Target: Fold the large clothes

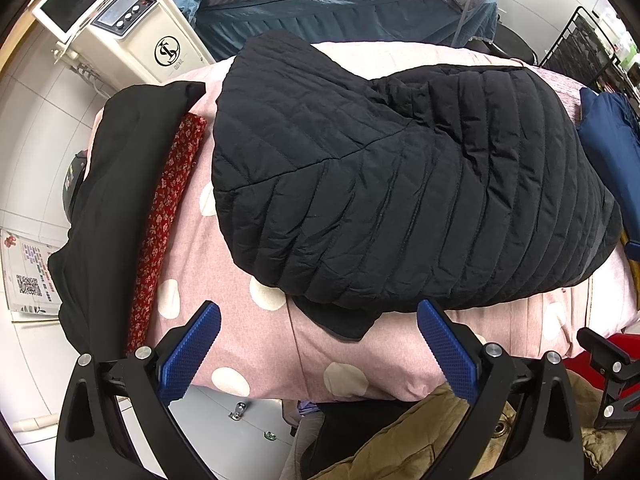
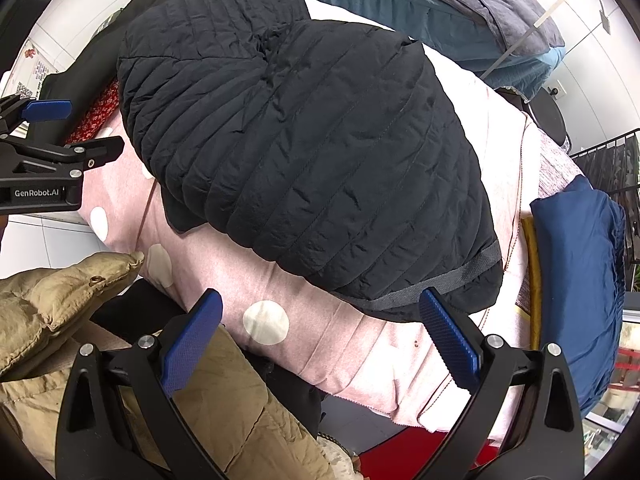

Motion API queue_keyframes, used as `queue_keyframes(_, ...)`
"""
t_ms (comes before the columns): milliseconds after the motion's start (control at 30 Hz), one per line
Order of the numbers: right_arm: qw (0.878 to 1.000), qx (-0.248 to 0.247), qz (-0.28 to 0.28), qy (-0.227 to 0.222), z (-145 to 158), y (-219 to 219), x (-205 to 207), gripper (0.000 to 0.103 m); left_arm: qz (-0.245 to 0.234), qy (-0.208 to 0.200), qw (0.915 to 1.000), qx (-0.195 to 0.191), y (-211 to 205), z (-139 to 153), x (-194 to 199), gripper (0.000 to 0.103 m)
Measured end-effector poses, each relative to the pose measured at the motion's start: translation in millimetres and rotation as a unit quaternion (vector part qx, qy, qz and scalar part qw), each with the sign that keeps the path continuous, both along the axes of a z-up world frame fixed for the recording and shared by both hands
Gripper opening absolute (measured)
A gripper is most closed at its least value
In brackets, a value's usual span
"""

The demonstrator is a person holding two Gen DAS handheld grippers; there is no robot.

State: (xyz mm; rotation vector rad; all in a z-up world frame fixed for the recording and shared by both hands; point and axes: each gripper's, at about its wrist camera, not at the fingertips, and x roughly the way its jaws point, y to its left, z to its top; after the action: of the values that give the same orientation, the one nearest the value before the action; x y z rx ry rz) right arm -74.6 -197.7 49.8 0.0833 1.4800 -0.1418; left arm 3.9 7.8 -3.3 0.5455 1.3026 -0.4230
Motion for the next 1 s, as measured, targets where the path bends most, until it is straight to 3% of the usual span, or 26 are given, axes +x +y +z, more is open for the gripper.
queue_keyframes(1000, 1.0, 0.0, 0.003, 0.009, 2, -6, 10, 0.097, -0.003, 0.011, 0.9999, 0.003, -6, -5, 9, 0.097)
